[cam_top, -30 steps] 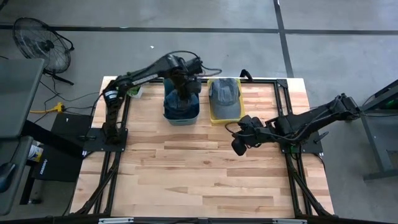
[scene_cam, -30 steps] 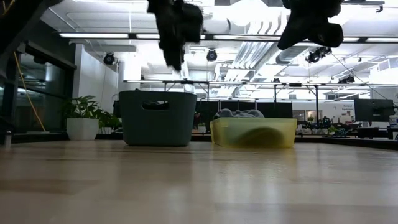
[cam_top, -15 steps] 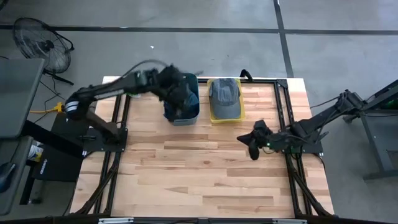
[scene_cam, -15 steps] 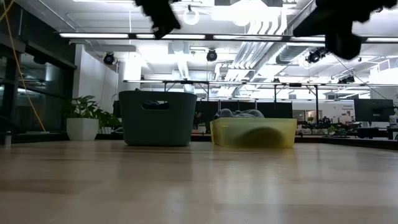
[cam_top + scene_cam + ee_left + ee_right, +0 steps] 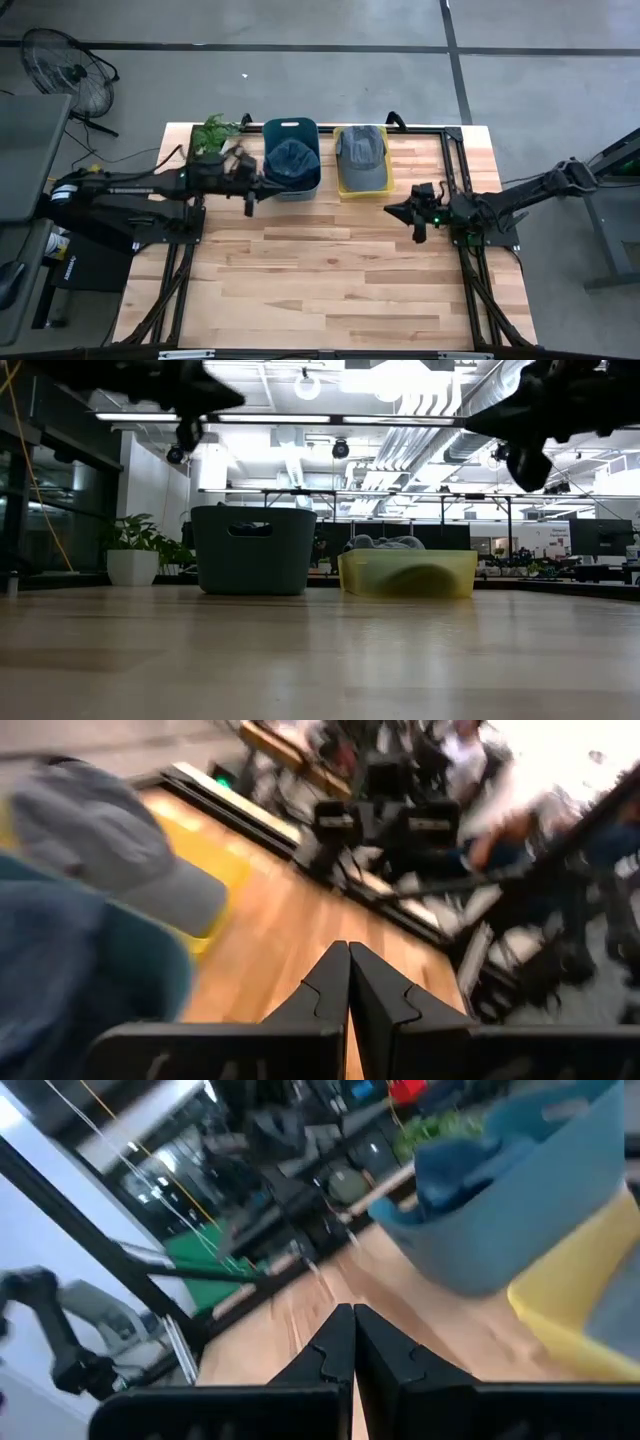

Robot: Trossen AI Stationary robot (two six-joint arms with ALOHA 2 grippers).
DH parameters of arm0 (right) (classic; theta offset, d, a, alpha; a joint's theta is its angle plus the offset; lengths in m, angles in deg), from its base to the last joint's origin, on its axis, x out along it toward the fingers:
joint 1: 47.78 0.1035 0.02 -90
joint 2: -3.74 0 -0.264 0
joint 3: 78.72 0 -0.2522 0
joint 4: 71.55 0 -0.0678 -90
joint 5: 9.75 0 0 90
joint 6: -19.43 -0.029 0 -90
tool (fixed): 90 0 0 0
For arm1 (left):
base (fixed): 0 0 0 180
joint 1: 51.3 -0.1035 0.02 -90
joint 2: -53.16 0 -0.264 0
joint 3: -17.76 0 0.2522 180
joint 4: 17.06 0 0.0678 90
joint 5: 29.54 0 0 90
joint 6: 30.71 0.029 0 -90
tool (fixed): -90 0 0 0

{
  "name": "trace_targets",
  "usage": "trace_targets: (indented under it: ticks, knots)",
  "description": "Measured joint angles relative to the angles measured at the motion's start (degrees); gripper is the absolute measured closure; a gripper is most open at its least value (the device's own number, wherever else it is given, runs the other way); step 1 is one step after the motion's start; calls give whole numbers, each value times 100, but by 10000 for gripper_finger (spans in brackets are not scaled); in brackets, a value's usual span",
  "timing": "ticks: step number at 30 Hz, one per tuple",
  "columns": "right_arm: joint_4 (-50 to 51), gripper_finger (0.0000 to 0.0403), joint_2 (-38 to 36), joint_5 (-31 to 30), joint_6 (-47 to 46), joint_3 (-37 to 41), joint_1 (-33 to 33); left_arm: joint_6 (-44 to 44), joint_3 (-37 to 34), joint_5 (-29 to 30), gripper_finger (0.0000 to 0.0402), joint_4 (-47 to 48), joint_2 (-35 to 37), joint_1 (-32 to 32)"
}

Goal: Pick & Place hat
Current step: Return to Home Position

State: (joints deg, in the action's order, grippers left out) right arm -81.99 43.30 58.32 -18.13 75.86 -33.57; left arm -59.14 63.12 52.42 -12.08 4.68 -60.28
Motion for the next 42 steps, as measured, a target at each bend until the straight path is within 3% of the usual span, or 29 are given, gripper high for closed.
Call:
trace_targets:
  ticks: [7, 17, 24, 34, 38, 42]
  knots:
    - [-731, 403, -307, 574, 104, 618, -585, -389, -1292, 609, 401, -905, 1173, 1]
    - [-729, 403, -1003, -209, 679, 747, -127, -767, -2583, 1193, 401, -1836, 2640, 1]
    - [-370, 403, -1857, -479, 1199, 747, -49, -402, -2665, 1493, 401, -1333, 3544, 1]
    - [1140, 403, -3337, -410, 1218, 747, -268, -102, -2667, 1861, 401, -140, 4786, -1]
    - [1675, 403, -3917, -300, 1217, 747, -380, 44, -2667, 1934, 401, 10, 4808, -4]
    - [1833, 403, -3882, -55, 1302, 746, -551, 145, -2667, 1921, 401, 75, 4813, -4]
